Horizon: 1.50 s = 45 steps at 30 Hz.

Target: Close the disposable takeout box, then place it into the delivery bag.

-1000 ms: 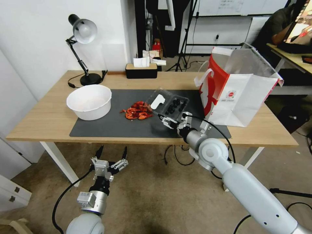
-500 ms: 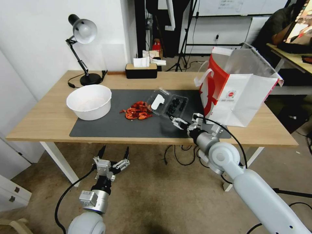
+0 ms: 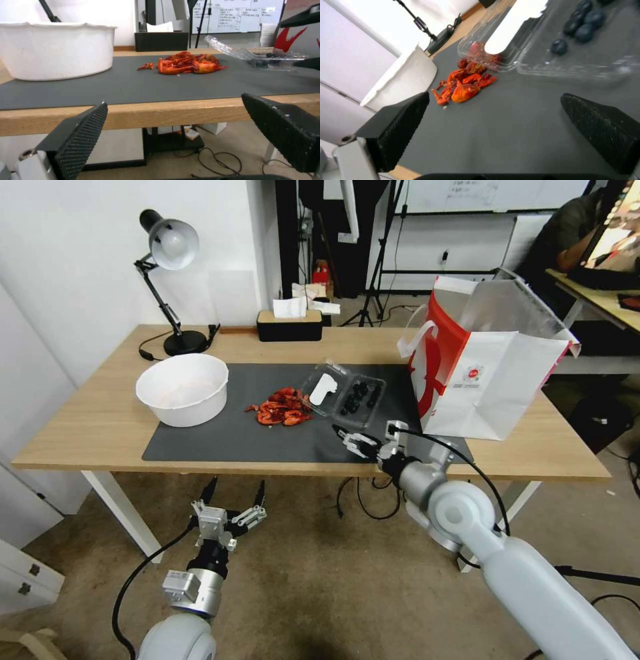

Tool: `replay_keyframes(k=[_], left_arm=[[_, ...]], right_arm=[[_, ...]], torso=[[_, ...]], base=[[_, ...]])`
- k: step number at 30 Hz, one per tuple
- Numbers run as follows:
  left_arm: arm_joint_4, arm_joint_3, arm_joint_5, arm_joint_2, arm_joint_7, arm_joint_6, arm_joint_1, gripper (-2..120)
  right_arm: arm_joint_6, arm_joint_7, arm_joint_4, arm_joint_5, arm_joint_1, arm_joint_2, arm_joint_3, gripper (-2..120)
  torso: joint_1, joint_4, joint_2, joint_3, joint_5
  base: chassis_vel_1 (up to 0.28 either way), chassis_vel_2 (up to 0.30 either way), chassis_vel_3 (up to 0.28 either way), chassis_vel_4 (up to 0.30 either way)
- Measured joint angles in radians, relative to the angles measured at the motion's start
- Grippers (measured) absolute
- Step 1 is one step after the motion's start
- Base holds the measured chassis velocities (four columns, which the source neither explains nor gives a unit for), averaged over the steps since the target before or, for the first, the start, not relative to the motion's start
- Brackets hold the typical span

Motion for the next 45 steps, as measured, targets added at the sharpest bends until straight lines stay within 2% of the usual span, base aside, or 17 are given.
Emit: replay_keyframes(k=[5,23,45], left_arm=[[-0.006,-0.006,0.001,-0.003,0.000,-0.002,0.005,100],[0.001,0.000,0.006,-0.006,0.001,-0.018,0.011,100],[0.014,0.011,-0.016,0.023,0.001,-0.020,-0.016,100]], right_arm=[[0.013,0.013,-0.042,0.000,0.023,0.026,0.013,100],[0.021,0.021,-0.032,0.014,0.008,-0.020,0.076,100],[0.024,0.039,-0.002,0.026,-0.049,-0.031,0.146,100]], torso=[[0.000,-0.0003,0.000,0.000,0.0000],[0.000,-0.0005,0.000,0.000,0.0001],[0.000,-0.0004,0.000,0.000,0.0000]], base=[[0.000,0.000,0.000,0.000],[0.000,0.000,0.000,0.000],[0.000,0.000,0.000,0.000]])
